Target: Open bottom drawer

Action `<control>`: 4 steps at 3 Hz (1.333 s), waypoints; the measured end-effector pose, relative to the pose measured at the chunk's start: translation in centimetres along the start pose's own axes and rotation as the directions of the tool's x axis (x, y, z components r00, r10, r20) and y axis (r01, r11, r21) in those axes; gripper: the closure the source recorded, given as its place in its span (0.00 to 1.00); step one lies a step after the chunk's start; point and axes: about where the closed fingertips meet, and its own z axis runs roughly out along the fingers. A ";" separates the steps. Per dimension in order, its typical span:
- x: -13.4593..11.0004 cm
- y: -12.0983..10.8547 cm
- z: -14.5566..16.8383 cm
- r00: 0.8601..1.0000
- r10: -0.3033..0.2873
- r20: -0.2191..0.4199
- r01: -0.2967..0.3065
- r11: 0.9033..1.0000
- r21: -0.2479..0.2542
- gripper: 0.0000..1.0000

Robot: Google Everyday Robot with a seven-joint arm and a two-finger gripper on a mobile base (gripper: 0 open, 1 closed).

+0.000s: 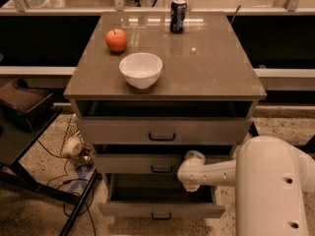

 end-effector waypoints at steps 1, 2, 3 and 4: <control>0.2 0.5 0.3 1.000 0.019 0.001 -0.019 1.000 -0.004 1.00; 1.1 1.8 1.7 0.999 0.004 0.036 -0.004 1.000 -0.004 1.00; 2.6 3.3 3.9 0.995 0.000 0.101 0.000 1.000 0.001 1.00; 2.6 3.3 3.9 0.995 0.000 0.101 0.000 1.000 0.001 1.00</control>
Offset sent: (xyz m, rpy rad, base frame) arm -0.0280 -0.0257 -0.0344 0.0865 -0.0069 0.0286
